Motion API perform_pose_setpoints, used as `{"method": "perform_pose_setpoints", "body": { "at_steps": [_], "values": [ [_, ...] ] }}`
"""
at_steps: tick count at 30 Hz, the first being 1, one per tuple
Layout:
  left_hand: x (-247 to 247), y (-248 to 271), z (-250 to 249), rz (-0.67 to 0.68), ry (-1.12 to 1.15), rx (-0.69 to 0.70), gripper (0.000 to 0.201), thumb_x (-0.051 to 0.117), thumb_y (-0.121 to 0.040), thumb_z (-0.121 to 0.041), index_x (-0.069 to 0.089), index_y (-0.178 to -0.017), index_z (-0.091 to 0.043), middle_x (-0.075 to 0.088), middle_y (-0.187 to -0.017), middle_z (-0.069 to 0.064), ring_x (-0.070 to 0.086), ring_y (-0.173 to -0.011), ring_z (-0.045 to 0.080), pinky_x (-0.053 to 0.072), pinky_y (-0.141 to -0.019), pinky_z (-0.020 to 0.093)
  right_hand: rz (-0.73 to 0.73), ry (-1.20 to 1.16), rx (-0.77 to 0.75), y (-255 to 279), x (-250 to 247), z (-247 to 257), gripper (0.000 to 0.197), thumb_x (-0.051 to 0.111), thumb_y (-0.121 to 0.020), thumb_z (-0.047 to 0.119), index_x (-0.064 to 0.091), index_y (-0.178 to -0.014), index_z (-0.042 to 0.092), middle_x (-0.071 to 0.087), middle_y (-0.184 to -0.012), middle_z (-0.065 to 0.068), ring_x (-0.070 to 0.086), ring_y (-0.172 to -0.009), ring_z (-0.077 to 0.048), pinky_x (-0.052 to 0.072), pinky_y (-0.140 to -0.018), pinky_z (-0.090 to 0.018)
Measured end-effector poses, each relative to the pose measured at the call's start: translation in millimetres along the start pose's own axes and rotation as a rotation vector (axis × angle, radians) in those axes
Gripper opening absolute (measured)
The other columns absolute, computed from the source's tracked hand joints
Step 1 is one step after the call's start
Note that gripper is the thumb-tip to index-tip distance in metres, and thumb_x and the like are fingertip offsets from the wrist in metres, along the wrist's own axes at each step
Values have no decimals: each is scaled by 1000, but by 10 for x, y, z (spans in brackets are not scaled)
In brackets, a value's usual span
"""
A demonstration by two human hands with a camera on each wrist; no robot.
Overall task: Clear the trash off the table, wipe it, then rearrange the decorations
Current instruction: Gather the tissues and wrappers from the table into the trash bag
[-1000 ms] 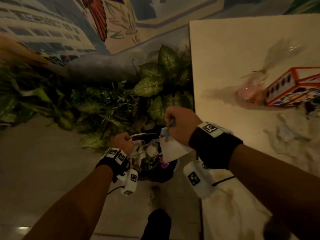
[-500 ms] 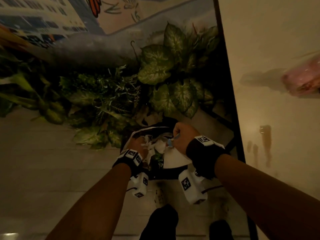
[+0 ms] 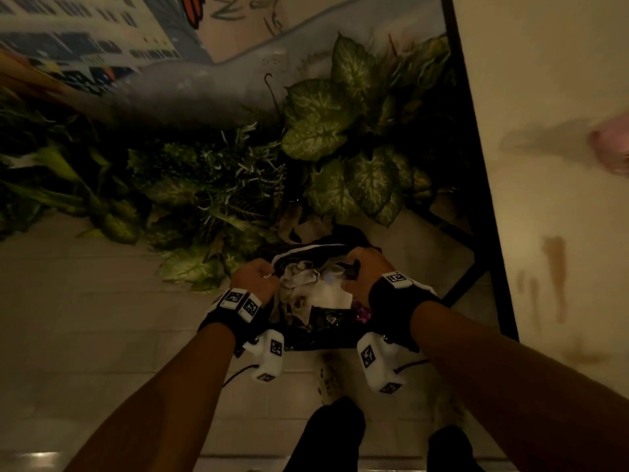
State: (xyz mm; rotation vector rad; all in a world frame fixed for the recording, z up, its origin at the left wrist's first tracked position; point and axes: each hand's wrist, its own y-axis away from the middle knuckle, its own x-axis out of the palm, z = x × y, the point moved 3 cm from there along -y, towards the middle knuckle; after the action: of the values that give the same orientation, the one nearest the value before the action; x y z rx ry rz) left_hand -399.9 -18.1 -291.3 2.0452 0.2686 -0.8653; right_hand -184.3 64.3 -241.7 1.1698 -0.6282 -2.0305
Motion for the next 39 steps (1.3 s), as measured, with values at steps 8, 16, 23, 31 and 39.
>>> {"method": "perform_pose_setpoints", "body": {
  "at_steps": [8,16,23,31,39],
  "values": [
    [-367,536,-809,-153,67,160,14,63,-86,-15,67,-98,-10,67,-102,10,61,-96,26,44,-78,27,12,115,-284,845,-860,361,39,64,-85,30,53,-121,19,52,-123,-6,54,-109,-26,47,-91,-34],
    [-356,1586,-2215,-277,146,485,7,66,-82,-15,69,-89,-15,69,-83,3,65,-76,18,56,-76,36,-124,208,-415,2104,-1979,-632,34,61,-87,32,55,-119,22,58,-118,2,55,-103,-17,45,-86,-27],
    [346,2463,-3342,-214,12,717,8,68,-82,-18,68,-90,-16,65,-81,-3,61,-74,15,46,-71,25,-257,302,-224,2780,-2764,-2157,35,62,-85,37,54,-119,31,53,-122,10,49,-108,-11,34,-86,-17],
    [1328,2913,-4029,5,-233,779,28,67,-82,-23,63,-109,-20,62,-111,-2,58,-81,17,43,-77,22,-406,336,-97,2959,-3343,-3088,44,69,-77,33,56,-118,27,51,-130,-2,43,-122,-24,36,-101,-33],
    [1764,2869,-4459,201,-534,723,104,79,-64,-51,20,-147,-30,20,-152,2,35,-133,23,36,-106,34,-331,494,-40,2892,-3342,-3184,81,73,-69,47,30,-138,44,18,-149,2,18,-135,-28,36,-105,-42]
  ]
}}
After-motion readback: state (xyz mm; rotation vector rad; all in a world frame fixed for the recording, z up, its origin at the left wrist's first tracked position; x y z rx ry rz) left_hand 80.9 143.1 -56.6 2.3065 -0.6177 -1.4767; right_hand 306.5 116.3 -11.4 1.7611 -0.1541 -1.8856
